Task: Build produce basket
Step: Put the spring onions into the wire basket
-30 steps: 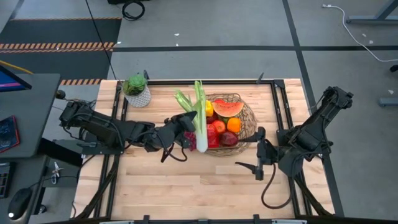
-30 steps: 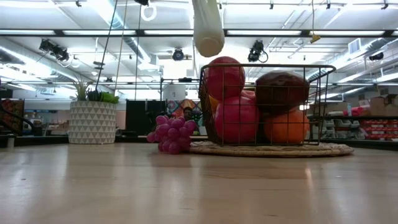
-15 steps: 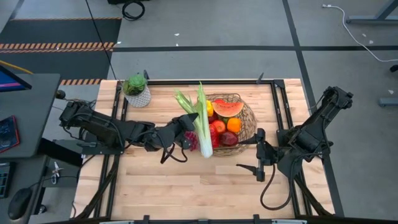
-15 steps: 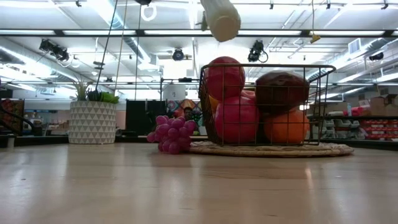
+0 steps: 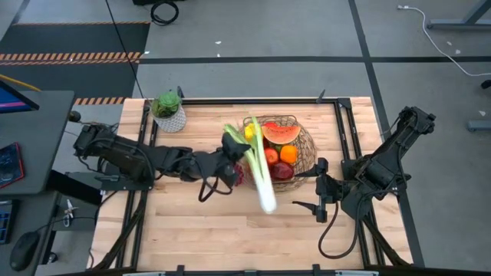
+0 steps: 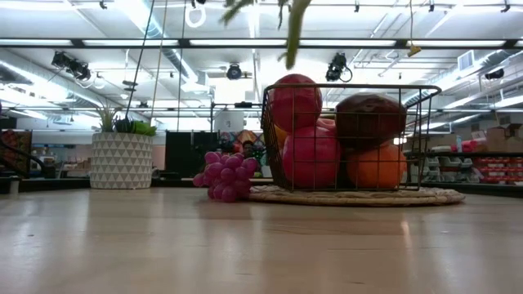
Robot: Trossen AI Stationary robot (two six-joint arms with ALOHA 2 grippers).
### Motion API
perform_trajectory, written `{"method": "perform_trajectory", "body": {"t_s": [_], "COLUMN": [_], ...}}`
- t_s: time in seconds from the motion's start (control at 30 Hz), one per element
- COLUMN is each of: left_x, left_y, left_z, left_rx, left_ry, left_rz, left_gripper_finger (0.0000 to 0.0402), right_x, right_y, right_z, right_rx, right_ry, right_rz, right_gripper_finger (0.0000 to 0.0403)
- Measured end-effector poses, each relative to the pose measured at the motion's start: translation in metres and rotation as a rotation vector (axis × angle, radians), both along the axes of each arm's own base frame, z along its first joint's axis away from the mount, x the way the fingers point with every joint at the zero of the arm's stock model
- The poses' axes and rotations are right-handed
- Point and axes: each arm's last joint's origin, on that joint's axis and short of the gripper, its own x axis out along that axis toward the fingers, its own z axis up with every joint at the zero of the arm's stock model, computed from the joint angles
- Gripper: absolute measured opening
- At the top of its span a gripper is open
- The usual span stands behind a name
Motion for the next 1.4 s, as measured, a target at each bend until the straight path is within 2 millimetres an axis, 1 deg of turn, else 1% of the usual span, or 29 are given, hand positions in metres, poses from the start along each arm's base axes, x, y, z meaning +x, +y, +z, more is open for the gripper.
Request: {"method": "perform_trajectory", "body": {"t_s": [0.1, 0.17, 0.2, 0.33, 0.47, 0.6, 0.7, 0.77, 0.97, 1.07, 1.27, 1.4], "left_x": [0.005, 0.012, 0.016, 0.032, 0.049, 0.065, 0.072, 0.077, 0.077, 0.076, 0.075, 0.073], "left_y": [0.013, 0.026, 0.031, 0.044, 0.046, 0.045, 0.048, 0.052, 0.058, 0.055, 0.042, 0.039], "left_z": [-0.002, -0.008, -0.014, -0.036, -0.057, -0.068, -0.078, -0.081, -0.080, -0.082, -0.088, -0.092], "left_rx": [-0.177, -0.233, -0.231, -0.174, -0.063, 0.032, 0.059, 0.047, -0.030, -0.050, -0.057, -0.069], "left_ry": [-0.085, -0.116, -0.102, -0.045, 0.055, 0.134, 0.171, 0.158, 0.095, 0.090, 0.187, 0.249], "left_rz": [0.033, 0.106, 0.149, 0.246, 0.311, 0.315, 0.326, 0.345, 0.392, 0.392, 0.266, 0.208], "left_gripper_finger": [0.0094, 0.0093, 0.0092, 0.0090, 0.0093, 0.0095, 0.0093, 0.0092, 0.0093, 0.0091, 0.0096, 0.0110], "right_x": [0.000, 0.000, 0.000, -0.001, -0.002, -0.002, -0.003, -0.003, -0.003, -0.003, -0.003, -0.003], "right_y": [0.000, 0.000, 0.000, -0.001, -0.002, -0.004, -0.004, -0.005, -0.005, -0.005, -0.005, -0.005], "right_z": [0.000, 0.000, 0.000, -0.001, -0.002, -0.003, -0.004, -0.004, -0.004, -0.004, -0.004, -0.004], "right_rx": [-0.001, -0.001, -0.003, -0.014, -0.040, -0.060, -0.065, -0.071, -0.076, -0.076, -0.076, -0.072], "right_ry": [0.000, 0.000, 0.002, 0.007, 0.013, 0.015, 0.017, 0.022, 0.021, 0.020, 0.020, 0.019], "right_rz": [0.000, 0.000, 0.000, -0.006, -0.024, -0.047, -0.052, -0.056, -0.056, -0.056, -0.055, -0.057], "right_gripper_finger": [0.0384, 0.0384, 0.0384, 0.0384, 0.0384, 0.0384, 0.0384, 0.0384, 0.0384, 0.0384, 0.0384, 0.0384]}}
